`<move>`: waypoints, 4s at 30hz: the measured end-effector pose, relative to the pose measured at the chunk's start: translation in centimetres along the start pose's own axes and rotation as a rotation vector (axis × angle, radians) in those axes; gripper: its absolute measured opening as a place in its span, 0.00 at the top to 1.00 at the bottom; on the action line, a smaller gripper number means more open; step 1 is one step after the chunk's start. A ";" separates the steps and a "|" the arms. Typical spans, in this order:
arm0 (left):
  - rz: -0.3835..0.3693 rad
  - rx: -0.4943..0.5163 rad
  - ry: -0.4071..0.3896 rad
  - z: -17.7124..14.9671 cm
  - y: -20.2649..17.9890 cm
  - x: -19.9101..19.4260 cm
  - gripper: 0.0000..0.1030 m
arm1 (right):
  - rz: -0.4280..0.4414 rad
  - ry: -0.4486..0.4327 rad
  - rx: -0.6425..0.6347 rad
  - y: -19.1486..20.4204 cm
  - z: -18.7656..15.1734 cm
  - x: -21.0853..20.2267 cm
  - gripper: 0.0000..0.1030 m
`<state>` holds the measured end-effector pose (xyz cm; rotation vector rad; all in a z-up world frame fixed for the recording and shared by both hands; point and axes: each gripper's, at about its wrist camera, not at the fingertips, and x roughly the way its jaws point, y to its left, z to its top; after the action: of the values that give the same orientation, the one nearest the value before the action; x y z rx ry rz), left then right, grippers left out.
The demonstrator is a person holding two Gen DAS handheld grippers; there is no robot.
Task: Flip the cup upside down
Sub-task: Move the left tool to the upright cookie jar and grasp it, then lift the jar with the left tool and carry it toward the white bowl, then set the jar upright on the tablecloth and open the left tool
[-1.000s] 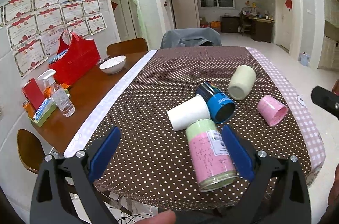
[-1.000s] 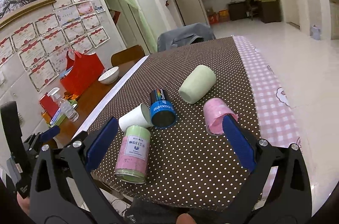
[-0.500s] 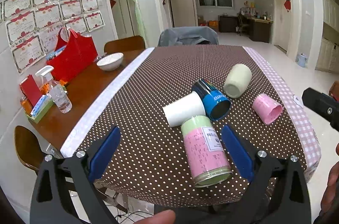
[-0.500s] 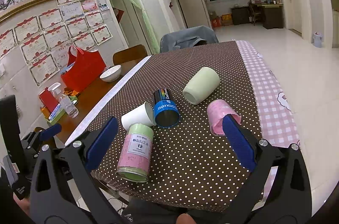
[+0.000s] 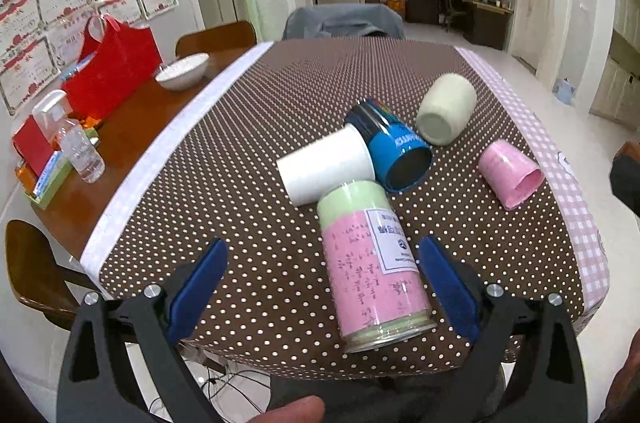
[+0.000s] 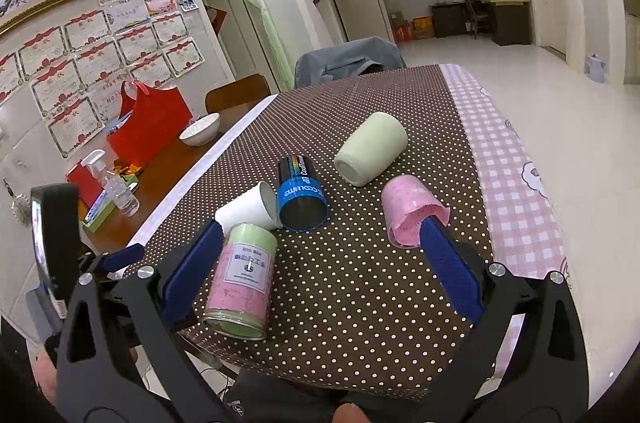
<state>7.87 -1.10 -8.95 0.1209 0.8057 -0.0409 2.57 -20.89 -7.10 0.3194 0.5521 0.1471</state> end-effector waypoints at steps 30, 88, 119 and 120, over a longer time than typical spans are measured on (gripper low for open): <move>-0.150 -0.086 0.342 2.5 -1.3 13.4 0.29 | -0.007 0.036 0.075 -2.6 -0.7 1.7 0.06; 0.048 -0.036 -0.270 3.4 12.5 6.9 0.33 | -0.048 0.185 -0.044 3.1 -2.8 8.2 0.06; 0.092 -0.053 -0.258 1.7 11.0 1.9 0.09 | -0.002 0.134 -0.091 4.9 -1.4 7.2 0.06; 0.093 -0.057 -0.258 1.7 10.8 1.3 0.09 | 0.002 0.128 -0.093 5.0 -1.3 7.0 0.06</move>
<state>10.88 9.46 -7.72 0.0968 0.5421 0.0530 7.53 -14.28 -9.88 0.2206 0.6693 0.1953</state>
